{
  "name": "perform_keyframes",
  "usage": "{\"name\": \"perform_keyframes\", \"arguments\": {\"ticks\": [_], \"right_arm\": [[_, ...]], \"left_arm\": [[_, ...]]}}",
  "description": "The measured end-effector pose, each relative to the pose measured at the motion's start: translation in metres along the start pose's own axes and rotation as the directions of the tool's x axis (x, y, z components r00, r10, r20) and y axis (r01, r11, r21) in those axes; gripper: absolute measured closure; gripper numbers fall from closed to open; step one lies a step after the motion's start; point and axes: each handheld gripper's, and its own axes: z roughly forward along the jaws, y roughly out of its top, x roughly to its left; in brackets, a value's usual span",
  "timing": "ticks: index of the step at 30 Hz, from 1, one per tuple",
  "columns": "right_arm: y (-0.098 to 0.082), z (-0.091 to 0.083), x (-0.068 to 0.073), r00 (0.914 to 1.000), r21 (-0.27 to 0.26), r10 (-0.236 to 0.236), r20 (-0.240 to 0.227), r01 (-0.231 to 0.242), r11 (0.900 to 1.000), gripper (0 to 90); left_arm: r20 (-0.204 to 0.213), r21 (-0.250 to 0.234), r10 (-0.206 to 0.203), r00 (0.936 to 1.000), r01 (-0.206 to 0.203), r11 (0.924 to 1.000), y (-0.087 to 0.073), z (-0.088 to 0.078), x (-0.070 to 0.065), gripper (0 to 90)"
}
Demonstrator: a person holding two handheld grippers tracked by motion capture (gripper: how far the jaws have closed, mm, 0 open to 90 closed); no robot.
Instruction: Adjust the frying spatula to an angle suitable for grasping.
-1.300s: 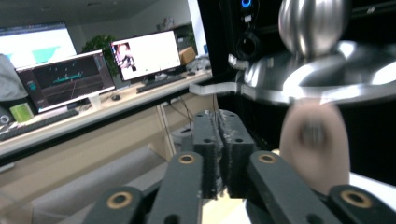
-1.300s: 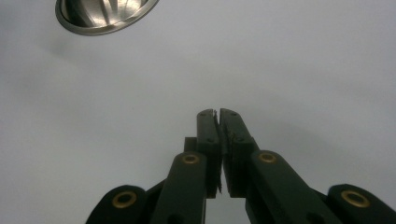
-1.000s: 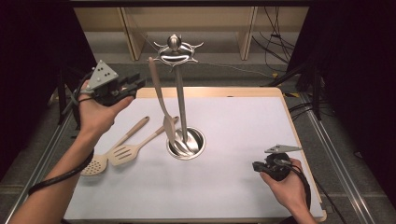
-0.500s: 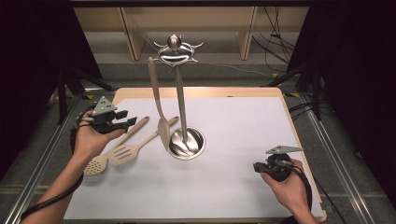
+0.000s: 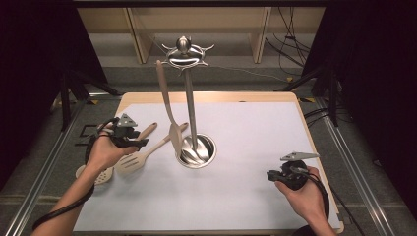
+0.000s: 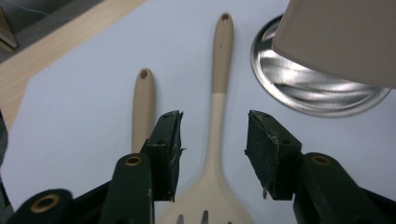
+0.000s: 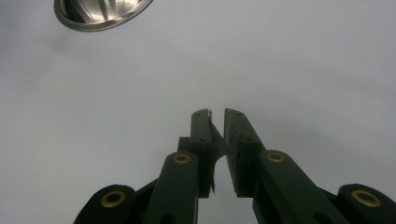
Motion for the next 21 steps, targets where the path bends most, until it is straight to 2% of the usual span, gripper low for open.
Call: {"name": "perform_keyframes", "arguments": {"ticks": [1,2,3,4,5,6,7,8,9,10,11,12,13,14,15,16,17,19,20,21], "right_arm": [[0.000,0.000,-0.001,0.9999,0.007,-0.015,0.007,0.015,1.000,82.3],[-0.002,0.002,0.003,0.9979,-0.023,0.062,-0.017,-0.063,0.998,82.3],[-0.001,0.004,-0.002,0.9999,-0.041,0.006,-0.013,-0.006,0.999,82.3],[-0.001,0.000,-0.002,0.9999,0.004,0.012,0.001,-0.012,1.000,82.2],[-0.001,0.000,-0.001,0.9996,0.017,0.028,-0.008,-0.028,0.999,82.2],[-0.002,-0.002,-0.001,0.9993,0.027,0.037,-0.007,-0.037,0.999,82.2],[-0.002,-0.002,-0.001,0.9990,0.030,0.041,-0.018,-0.041,0.999,82.2],[-0.003,-0.002,-0.002,0.9976,0.027,0.048,-0.049,-0.047,0.999,82.2],[-0.005,0.000,-0.001,0.9989,-0.011,0.043,-0.021,-0.043,0.999,82.2],[-0.005,-0.002,-0.002,0.9988,0.013,0.041,-0.029,-0.040,0.999,82.2],[-0.005,-0.002,-0.002,0.9966,0.022,0.054,-0.062,-0.052,0.998,82.2],[-0.005,-0.001,-0.004,0.9992,-0.004,0.012,-0.038,-0.012,1.000,82.2],[-0.005,-0.001,-0.003,0.9984,0.009,0.031,-0.048,-0.031,0.999,82.2],[-0.005,-0.001,-0.003,0.9984,0.009,0.031,-0.048,-0.031,0.999,82.2],[-0.006,-0.003,0.001,0.9974,0.026,0.051,-0.051,-0.050,0.998,82.2],[-0.006,-0.003,0.001,0.9971,0.027,0.053,-0.054,-0.052,0.998,82.2],[-0.006,-0.003,0.002,0.9972,0.030,0.054,-0.052,-0.052,0.998,82.2],[-0.007,-0.002,0.001,0.9975,0.028,0.048,-0.051,-0.047,0.999,82.2],[-0.007,-0.002,0.001,0.9976,0.027,0.046,-0.051,-0.044,0.999,82.2],[-0.006,-0.002,0.001,0.9974,0.027,0.048,-0.053,-0.046,0.999,82.2]], "left_arm": [[0.008,0.019,-0.010,0.9999,0.010,0.9998,0.001,0.003,-0.001,55.2],[0.014,0.035,-0.008,0.9999,0.008,0.9994,0.001,0.005,-0.001,55.5],[0.024,0.066,0.011,0.9997,-0.012,0.9978,0.003,0.008,-0.001,56.0],[0.030,0.085,0.015,0.9994,-0.018,0.9962,0.004,0.011,-0.001,56.4],[0.038,0.108,0.018,0.9991,-0.022,0.9939,0.005,0.014,-0.001,56.7],[0.041,0.118,0.046,0.9981,-0.050,0.9917,0.007,0.017,-0.001,56.9],[0.041,0.118,0.046,0.9981,-0.050,0.9917,0.007,0.017,-0.001,57.0],[0.068,0.194,0.045,0.9966,-0.058,0.9794,0.009,0.024,-0.002,57.0],[0.074,0.203,0.044,0.9963,-0.058,0.9775,0.009,0.027,-0.002,57.1],[0.074,0.206,0.026,0.9969,-0.040,0.9777,0.009,0.032,-0.004,57.1],[0.074,0.213,0.035,0.9966,-0.051,0.9757,0.010,0.036,-0.003,57.0],[0.076,0.227,0.037,0.9964,-0.054,0.9724,0.010,0.041,-0.003,57.3],[0.087,0.240,0.015,0.9961,-0.036,0.9701,0.010,0.044,-0.004,58.0],[0.087,0.240,0.015,0.9961,-0.036,0.9701,0.010,0.044,-0.004,58.1],[0.101,0.260,0.019,0.9947,-0.044,0.9647,0.010,0.049,-0.005,58.7],[0.109,0.279,0.004,0.9940,-0.035,0.9597,0.011,0.053,-0.006,59.0],[0.114,0.284,0.009,0.9935,-0.041,0.9580,0.011,0.055,-0.006,59.2],[0.104,0.307,0.009,0.9945,-0.041,0.9509,0.013,0.060,-0.007,59.5],[0.098,0.325,0.022,0.9950,-0.053,0.9441,0.013,0.063,-0.007,59.8],[0.093,0.336,0.016,0.9955,-0.047,0.9406,0.013,0.064,-0.007,60.0]]}}
